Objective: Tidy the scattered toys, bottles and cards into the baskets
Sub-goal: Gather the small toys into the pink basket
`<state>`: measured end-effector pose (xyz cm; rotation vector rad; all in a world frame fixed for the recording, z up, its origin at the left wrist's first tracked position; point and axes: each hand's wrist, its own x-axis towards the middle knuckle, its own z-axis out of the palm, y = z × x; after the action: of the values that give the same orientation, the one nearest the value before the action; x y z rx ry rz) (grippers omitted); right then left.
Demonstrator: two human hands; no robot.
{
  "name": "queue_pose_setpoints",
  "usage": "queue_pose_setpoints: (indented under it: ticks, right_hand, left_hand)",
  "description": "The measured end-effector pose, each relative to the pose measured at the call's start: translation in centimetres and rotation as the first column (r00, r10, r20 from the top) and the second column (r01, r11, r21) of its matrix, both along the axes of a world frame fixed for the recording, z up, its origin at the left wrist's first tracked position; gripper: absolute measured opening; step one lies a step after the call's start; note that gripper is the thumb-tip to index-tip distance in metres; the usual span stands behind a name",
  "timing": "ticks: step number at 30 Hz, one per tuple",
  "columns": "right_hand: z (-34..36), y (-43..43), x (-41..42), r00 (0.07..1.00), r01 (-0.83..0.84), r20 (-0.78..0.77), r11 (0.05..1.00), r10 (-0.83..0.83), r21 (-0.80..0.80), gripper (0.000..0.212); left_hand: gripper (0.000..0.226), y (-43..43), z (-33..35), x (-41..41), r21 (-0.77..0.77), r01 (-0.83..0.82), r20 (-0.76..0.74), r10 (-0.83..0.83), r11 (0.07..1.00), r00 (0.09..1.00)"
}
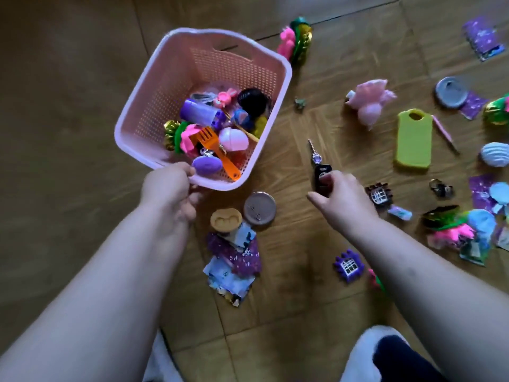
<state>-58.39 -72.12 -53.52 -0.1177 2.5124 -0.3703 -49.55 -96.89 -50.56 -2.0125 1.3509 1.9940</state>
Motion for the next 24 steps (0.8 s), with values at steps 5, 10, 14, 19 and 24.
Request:
queue_pose_setpoints:
  ticks: [5,10,14,19,24]
  right_hand:
    - [-6.2,-2.0,-3.8,0.975,0.067,-0.22,0.992,-0.041,0.108,0.061]
    - [-8.4,-3.4,-5.3,0.952,-0.096,-0.278,0.986,0.131,0.137,0.039]
    - [-6.6,-3.6,-6.5,0.986,-0.082,-0.144,0.997,0.079,-0.012,0.025]
    - [-0.5,-7.1,-6.5,0.977,0.018,-0.179,0.877,-0.118,-0.48,0.011]
    - [3.2,-13.9,-5.8,0.989,-0.081,-0.141,0.65,-0.041,-0.756,0.011]
  left_hand:
    - [0.012,-0.9,-5.4,-0.3,-0.111,-0.106,-0.073,0.098,0.988,0.992]
    - [0.03,0.1,-3.6,-0.5,-0.162,-0.045,-0.224,0.008,0.986,0.975]
    - [0.029,0.9,-2.5,0.9,-0.164,0.252,-0.178,-0.28,0.954,0.943]
    - [0.057,1.7,-5.3,4.4,-0.227,0.774,0.279,-0.722,0.591,0.633]
    - [0.071,3.4,-8.1,6.1,-0.25,0.967,0.537,-0.823,0.054,0.185]
